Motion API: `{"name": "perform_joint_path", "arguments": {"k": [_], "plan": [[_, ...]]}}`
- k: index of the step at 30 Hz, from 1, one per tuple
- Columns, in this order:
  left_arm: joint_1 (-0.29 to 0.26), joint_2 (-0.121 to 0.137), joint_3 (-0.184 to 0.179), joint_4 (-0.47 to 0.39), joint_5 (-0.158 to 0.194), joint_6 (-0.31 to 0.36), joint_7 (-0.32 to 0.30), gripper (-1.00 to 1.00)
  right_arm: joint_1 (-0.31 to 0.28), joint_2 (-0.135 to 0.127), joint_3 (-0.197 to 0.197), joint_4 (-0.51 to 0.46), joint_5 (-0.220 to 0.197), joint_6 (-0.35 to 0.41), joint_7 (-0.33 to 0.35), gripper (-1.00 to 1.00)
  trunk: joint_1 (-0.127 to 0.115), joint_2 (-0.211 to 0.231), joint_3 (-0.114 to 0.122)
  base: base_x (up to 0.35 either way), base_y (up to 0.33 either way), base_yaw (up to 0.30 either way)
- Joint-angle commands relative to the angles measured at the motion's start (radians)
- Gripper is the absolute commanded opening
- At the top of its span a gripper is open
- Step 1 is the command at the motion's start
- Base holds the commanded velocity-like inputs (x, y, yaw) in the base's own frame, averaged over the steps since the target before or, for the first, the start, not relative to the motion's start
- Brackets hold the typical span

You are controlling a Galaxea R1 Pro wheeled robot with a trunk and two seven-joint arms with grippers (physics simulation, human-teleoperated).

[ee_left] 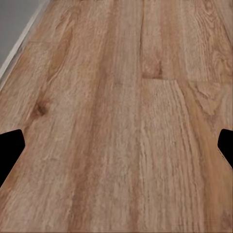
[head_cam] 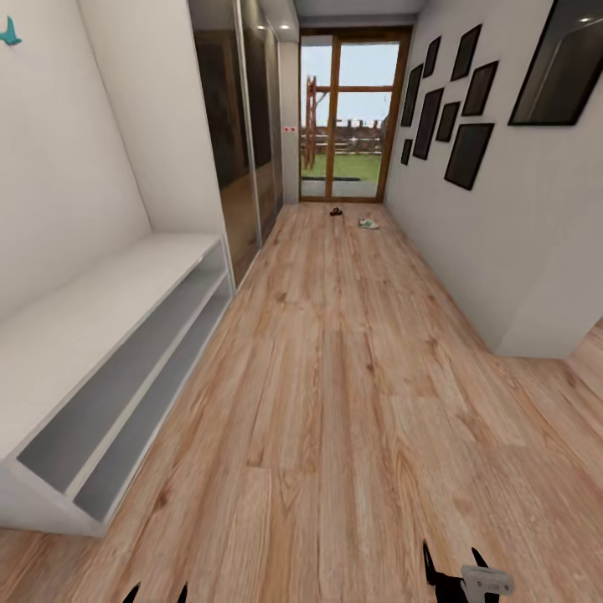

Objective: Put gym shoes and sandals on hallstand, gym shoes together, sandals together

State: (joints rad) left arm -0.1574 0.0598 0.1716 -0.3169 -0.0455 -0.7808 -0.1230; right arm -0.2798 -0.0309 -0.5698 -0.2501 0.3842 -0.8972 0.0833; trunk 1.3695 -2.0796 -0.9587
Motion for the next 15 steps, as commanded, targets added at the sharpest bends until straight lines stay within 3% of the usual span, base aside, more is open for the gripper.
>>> {"name": "perform_joint_path", "arguments": {"k": [1,15], "plan": [[-0.001,0.000,0.009,0.000,-0.004,-0.003,-0.007,1.00,-0.001,0.001,-0.009,0.001,0.002,-0.003,0.009,1.00,0.000,0.000,-0.001,0.339,-0.093,0.000],[-0.001,0.000,0.009,-0.003,-0.004,-0.003,-0.007,1.00,-0.001,0.002,-0.009,0.001,0.002,-0.003,0.009,1.00,0.000,0.000,-0.001,0.339,-0.093,0.000]]}}
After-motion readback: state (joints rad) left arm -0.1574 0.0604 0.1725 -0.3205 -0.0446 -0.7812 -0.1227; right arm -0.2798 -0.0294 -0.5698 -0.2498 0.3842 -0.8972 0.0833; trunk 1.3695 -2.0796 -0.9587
